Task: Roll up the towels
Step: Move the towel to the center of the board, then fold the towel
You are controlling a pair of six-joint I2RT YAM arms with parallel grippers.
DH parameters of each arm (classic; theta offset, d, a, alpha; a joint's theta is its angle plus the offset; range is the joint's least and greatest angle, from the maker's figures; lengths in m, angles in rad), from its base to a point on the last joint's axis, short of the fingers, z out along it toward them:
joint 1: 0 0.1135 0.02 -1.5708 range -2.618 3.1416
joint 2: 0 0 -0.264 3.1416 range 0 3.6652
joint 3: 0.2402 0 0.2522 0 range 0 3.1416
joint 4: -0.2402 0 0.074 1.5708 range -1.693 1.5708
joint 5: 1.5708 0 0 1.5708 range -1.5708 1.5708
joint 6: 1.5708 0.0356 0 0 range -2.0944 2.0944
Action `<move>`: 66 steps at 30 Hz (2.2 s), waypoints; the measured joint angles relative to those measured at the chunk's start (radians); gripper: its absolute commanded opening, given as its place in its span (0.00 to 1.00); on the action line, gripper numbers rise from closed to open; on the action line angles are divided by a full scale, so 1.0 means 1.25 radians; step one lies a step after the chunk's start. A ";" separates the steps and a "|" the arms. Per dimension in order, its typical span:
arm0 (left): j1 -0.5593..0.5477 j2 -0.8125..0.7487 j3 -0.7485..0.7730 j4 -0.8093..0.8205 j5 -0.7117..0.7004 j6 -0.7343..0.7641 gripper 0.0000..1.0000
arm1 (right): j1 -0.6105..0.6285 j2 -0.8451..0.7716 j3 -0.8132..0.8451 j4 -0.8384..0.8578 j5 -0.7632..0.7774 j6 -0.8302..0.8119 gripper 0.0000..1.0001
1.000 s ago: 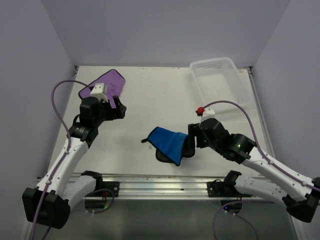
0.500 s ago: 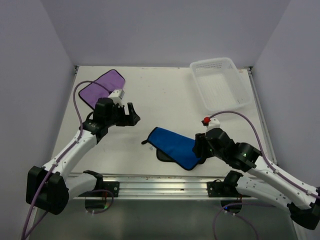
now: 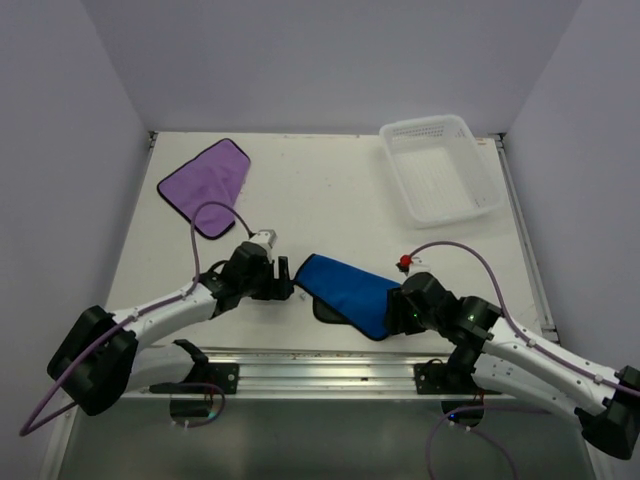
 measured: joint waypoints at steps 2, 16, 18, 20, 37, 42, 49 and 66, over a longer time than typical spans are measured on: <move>-0.004 0.005 -0.028 0.027 -0.012 -0.011 0.71 | 0.002 0.000 -0.031 0.009 -0.007 0.008 0.48; -0.095 0.187 0.052 0.125 -0.135 0.019 0.54 | 0.002 0.012 -0.081 0.073 -0.037 0.014 0.48; -0.109 0.204 0.062 0.127 -0.159 0.025 0.47 | 0.002 0.012 -0.082 0.079 -0.040 0.014 0.48; -0.117 0.212 0.064 0.128 -0.174 0.034 0.42 | 0.002 0.012 -0.082 0.084 -0.040 0.014 0.48; -0.182 0.219 0.064 0.112 -0.256 0.033 0.00 | 0.002 0.012 -0.084 0.086 -0.040 0.020 0.53; -0.189 0.218 0.071 0.092 -0.270 0.020 0.00 | 0.002 0.013 -0.100 0.093 -0.043 0.027 0.46; -0.196 0.168 0.075 0.025 -0.273 0.013 0.00 | 0.013 0.026 -0.134 0.116 -0.058 0.047 0.46; -0.209 0.024 0.055 -0.050 -0.341 -0.082 0.00 | 0.073 0.099 -0.175 0.247 -0.057 0.113 0.49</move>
